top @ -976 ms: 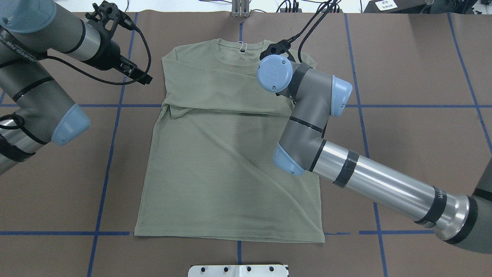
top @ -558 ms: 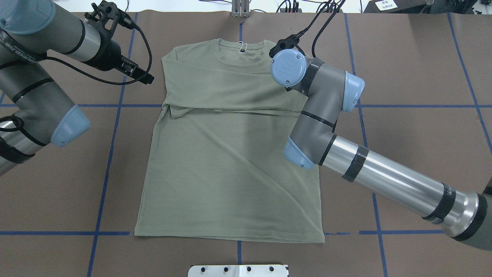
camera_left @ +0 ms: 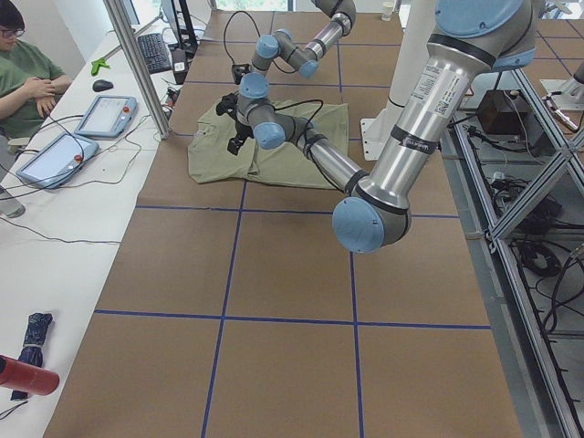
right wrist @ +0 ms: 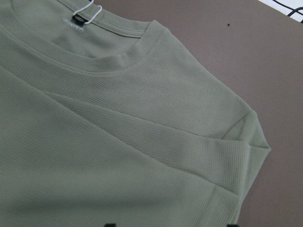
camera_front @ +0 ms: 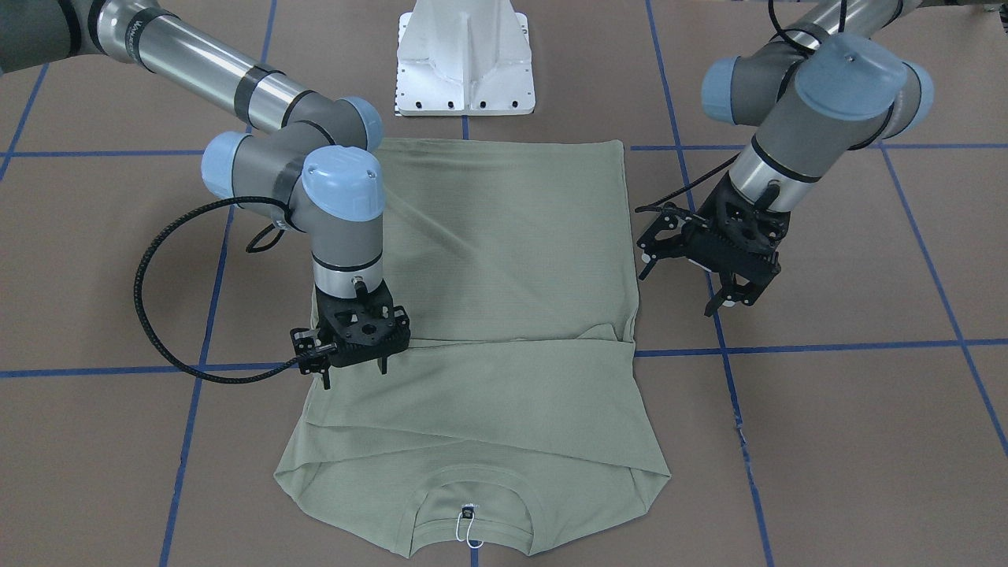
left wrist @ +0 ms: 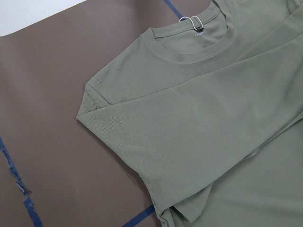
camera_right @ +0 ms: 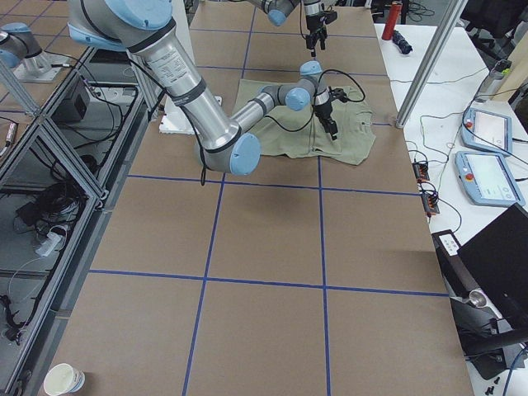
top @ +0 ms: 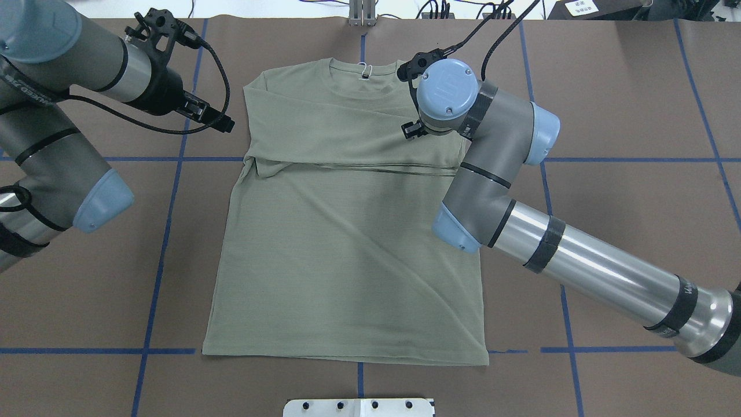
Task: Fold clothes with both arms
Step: 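Move both grippers down to the shirt hem nearest the robot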
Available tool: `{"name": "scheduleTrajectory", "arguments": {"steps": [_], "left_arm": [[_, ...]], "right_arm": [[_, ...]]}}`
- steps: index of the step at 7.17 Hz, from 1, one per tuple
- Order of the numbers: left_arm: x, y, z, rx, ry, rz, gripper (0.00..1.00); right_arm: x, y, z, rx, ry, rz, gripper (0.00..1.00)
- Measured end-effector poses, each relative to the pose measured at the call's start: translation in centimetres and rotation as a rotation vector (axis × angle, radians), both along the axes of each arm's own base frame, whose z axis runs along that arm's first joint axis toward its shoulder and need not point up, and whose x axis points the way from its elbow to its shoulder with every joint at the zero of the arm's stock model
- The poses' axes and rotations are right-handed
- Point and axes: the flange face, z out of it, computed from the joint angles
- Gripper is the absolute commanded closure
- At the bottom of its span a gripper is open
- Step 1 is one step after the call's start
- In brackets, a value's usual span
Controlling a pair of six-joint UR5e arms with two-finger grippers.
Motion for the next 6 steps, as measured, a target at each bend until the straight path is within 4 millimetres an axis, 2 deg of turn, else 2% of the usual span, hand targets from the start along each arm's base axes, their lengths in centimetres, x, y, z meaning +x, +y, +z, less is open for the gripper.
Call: {"name": "scheduleTrajectory", "arguments": {"steps": [1,2,3,4,6], "left_arm": [[0.9,2.8,-0.1,-0.055,0.025,-0.024,0.00],[2.1,6.7,-0.1,-0.117,0.047,-0.072,0.01],[3.7,11.0,-0.2,-0.198,0.078,-0.125,0.11],[5.4,14.8,-0.6,-0.290,0.121,-0.168,0.18],[9.6,21.6,-1.0,-0.481,0.201,-0.261,0.22]], "right_arm": [[2.2,2.9,-0.4,-0.061,-0.102,0.017,0.00],[4.8,6.9,0.1,-0.122,-0.187,0.040,0.00],[7.7,11.8,0.7,-0.199,-0.272,0.079,0.00],[9.9,16.4,1.4,-0.274,-0.349,0.116,0.01],[12.7,24.7,4.7,-0.354,-0.503,0.162,0.03]]}}
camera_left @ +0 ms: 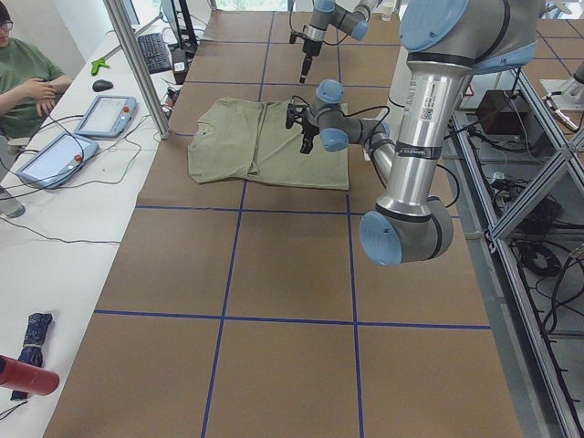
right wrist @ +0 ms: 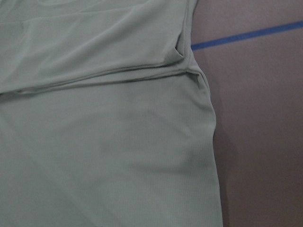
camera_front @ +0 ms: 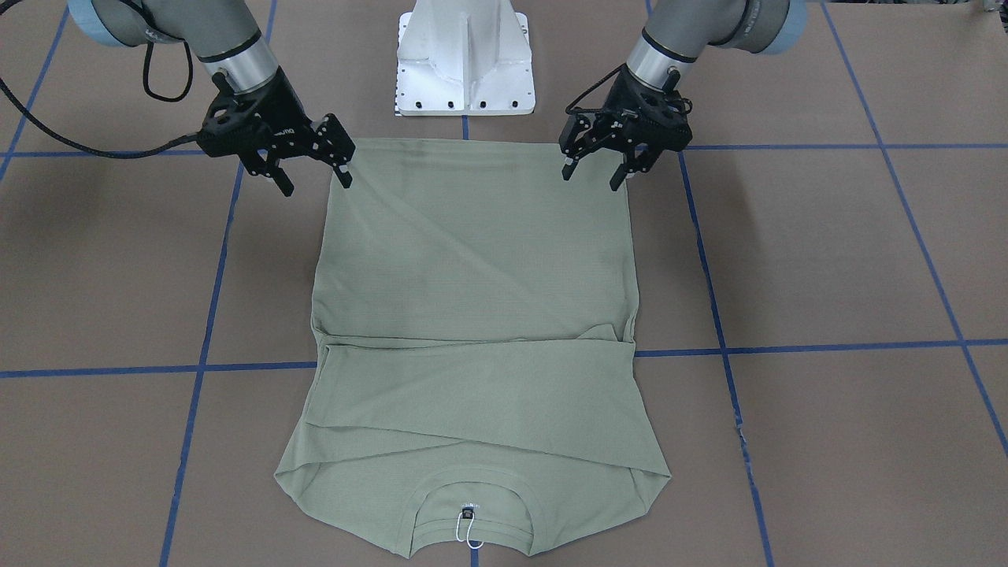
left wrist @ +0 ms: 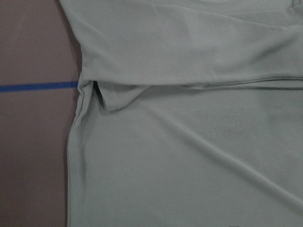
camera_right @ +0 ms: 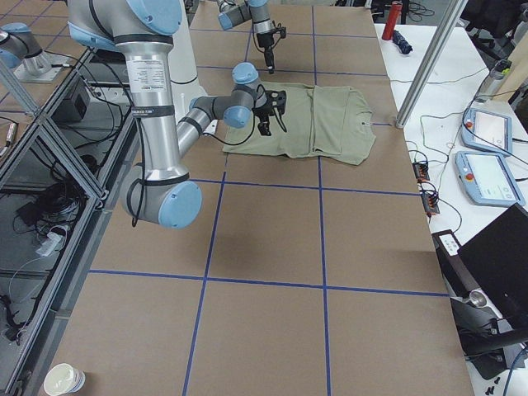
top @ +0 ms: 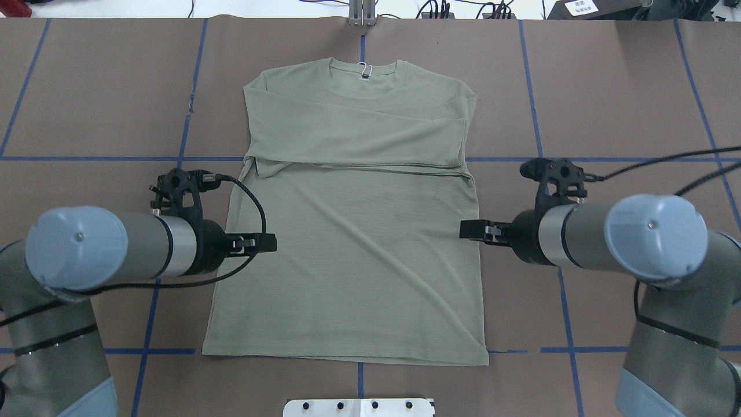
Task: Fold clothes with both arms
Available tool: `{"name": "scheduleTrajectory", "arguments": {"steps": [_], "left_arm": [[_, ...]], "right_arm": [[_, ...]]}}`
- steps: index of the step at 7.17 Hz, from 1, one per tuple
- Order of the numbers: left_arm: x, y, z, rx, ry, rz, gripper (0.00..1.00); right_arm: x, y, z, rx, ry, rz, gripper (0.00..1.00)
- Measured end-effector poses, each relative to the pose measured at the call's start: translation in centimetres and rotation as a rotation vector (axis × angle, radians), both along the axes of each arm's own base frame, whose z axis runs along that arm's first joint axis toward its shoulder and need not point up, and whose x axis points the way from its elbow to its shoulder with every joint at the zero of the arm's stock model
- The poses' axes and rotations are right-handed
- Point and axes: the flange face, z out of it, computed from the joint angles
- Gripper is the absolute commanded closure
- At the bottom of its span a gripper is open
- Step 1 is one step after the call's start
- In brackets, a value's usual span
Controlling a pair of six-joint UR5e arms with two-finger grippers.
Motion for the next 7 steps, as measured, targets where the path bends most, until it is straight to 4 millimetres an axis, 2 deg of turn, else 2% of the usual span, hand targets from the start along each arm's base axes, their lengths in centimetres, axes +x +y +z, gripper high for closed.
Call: {"name": "scheduleTrajectory", "arguments": {"steps": [1,2,3,5,7], "left_arm": [[1.4,2.7,0.8,-0.059,0.006,-0.037,0.22],[2.1,5.4,2.4,-0.095,-0.008,-0.061,0.22],[2.1,7.8,4.6,-0.112,-0.033,-0.074,0.24],[1.3,10.9,9.0,-0.117,-0.075,-0.087,0.29],[1.1,11.9,10.6,-0.124,-0.092,-0.089,0.29]], "right_arm": [[0.3,3.6,1.8,-0.032,-0.036,0.045,0.03],[-0.2,6.6,2.8,-0.052,-0.048,0.099,0.03],[-0.9,8.8,3.2,-0.065,-0.049,0.140,0.03],[-1.2,10.5,2.9,-0.083,-0.025,0.164,0.03],[-1.2,10.8,2.8,-0.086,-0.015,0.168,0.02]]}}
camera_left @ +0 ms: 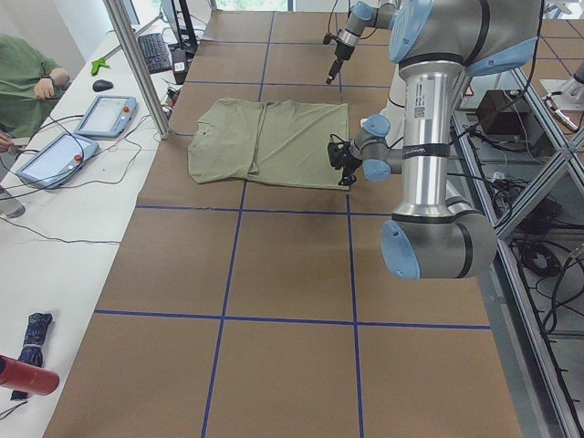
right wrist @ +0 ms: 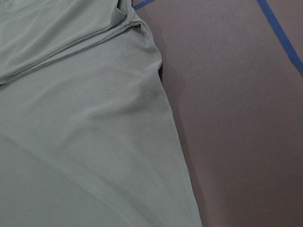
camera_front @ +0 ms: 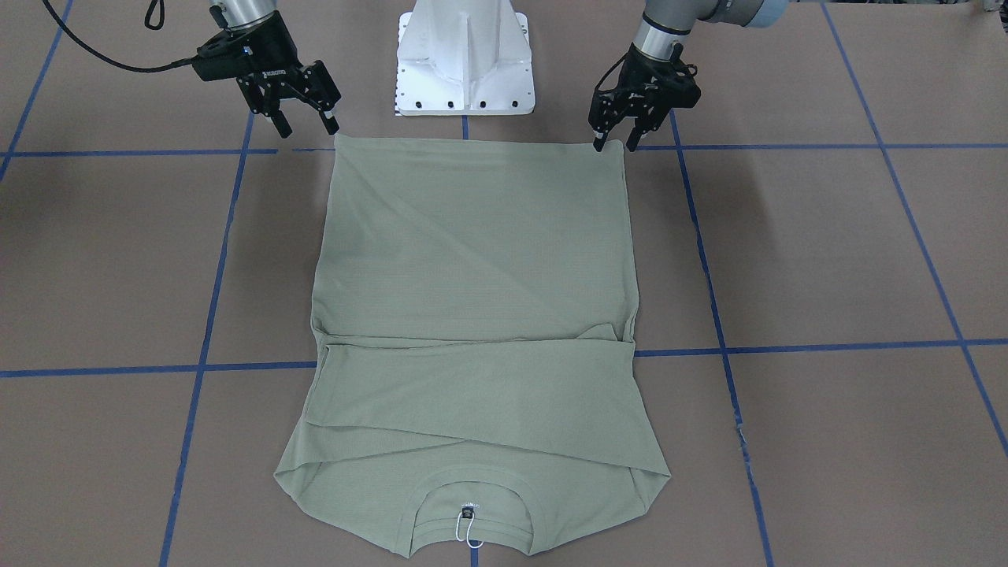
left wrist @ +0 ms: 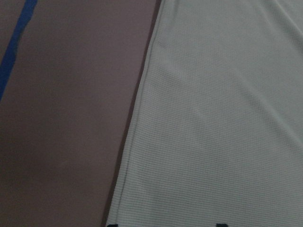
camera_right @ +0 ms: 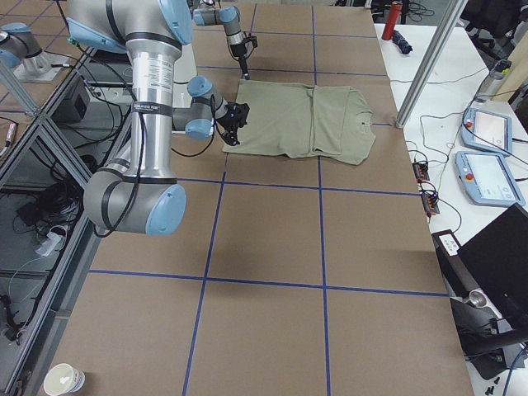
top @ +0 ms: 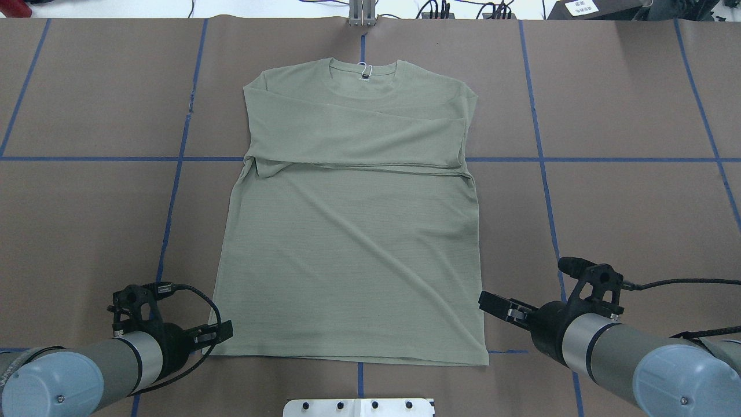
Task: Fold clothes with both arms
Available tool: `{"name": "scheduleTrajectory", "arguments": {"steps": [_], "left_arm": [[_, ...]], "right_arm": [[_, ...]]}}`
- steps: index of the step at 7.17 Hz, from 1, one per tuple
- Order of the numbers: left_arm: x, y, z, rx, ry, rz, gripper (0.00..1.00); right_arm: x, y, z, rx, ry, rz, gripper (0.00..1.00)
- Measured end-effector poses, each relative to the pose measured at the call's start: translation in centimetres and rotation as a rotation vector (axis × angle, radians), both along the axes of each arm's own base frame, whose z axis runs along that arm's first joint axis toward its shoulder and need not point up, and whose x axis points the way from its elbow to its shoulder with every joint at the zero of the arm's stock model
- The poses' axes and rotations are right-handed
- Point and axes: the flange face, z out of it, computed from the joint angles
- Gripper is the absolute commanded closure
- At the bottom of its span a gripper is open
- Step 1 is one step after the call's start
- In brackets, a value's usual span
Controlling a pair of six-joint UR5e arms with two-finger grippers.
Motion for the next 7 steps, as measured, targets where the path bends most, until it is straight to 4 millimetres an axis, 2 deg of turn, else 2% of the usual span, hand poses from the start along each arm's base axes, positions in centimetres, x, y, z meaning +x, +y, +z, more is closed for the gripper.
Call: {"name": "scheduleTrajectory", "arguments": {"steps": [2,7], "left_arm": [[0.29,0.53,0.38,-0.002,-0.007,0.010,0.30],[1.02,0.94,1.16,-0.003,-0.024,0.021,0.40]], "right_arm": [[-0.07,0.10,0.05,0.000,0.003,-0.001,0.02],[-0.20,0.25,0.11,0.003,0.005,-0.001,0.01]]}}
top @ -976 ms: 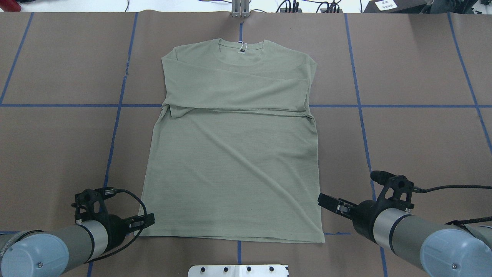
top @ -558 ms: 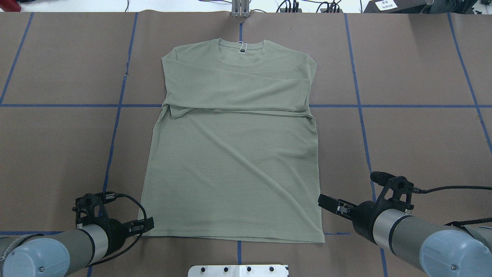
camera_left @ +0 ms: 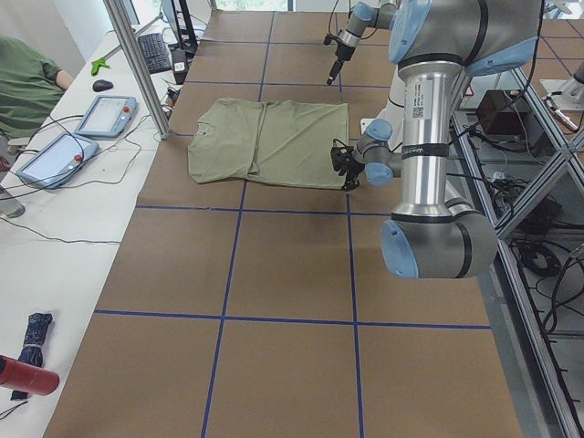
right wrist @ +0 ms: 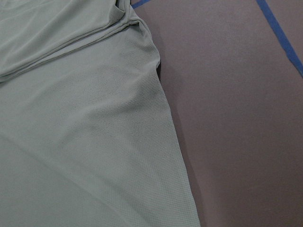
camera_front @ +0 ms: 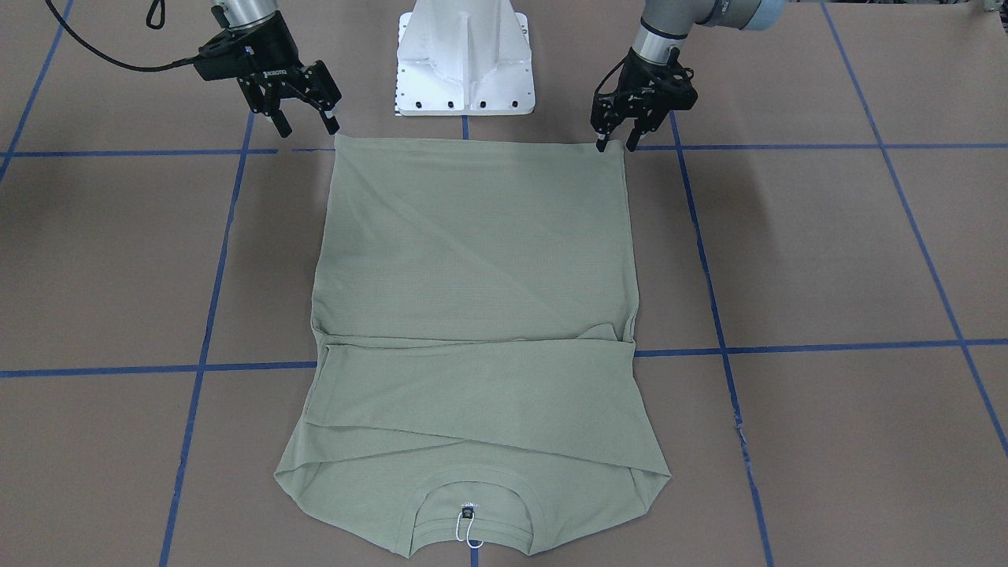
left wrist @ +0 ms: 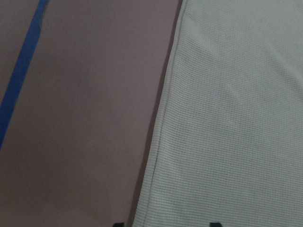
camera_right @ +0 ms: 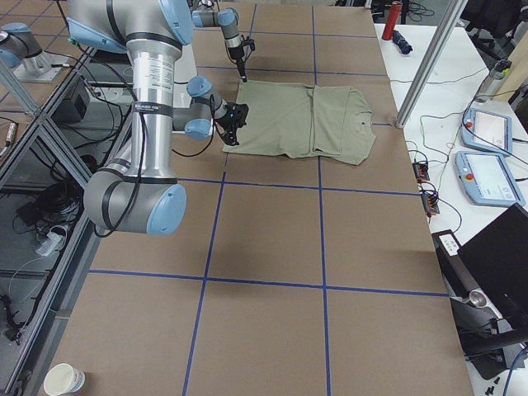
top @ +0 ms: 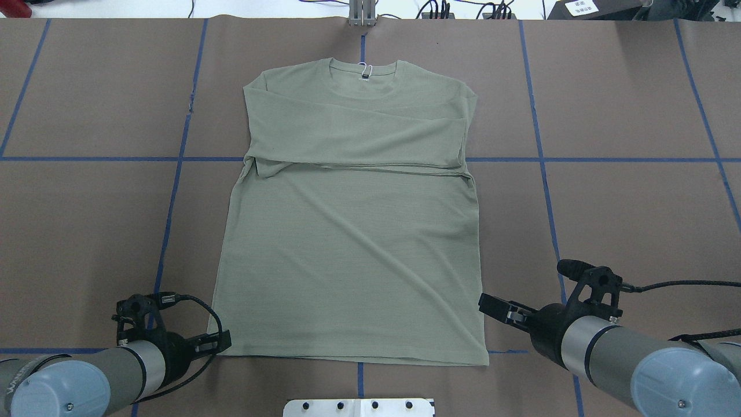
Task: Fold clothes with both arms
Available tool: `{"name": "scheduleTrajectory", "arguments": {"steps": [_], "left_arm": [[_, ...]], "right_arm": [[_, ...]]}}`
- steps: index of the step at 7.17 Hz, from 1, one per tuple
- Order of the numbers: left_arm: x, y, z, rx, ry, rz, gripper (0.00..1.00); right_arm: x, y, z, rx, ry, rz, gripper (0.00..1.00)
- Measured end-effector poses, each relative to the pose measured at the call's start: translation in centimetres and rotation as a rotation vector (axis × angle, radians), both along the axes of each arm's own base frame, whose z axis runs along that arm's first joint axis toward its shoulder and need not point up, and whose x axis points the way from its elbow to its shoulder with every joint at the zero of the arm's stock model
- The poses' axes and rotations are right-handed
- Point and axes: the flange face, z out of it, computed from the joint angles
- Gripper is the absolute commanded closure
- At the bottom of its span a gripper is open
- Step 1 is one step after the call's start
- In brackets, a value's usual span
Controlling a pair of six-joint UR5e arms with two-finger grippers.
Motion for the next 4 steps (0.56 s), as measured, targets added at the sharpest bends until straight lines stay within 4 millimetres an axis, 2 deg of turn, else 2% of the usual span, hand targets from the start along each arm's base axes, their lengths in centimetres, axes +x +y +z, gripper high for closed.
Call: {"name": "scheduleTrajectory", "arguments": {"steps": [2,4], "left_arm": [[0.22,0.03,0.26,0.000,-0.005,0.002,0.40],[0.28,0.03,0.28,0.002,-0.007,0.004,0.46]], "right_arm": [[-0.05,0.05,-0.04,0.002,-0.001,0.001,0.01],[-0.11,0.14,-0.07,0.003,-0.001,0.000,0.01]]}}
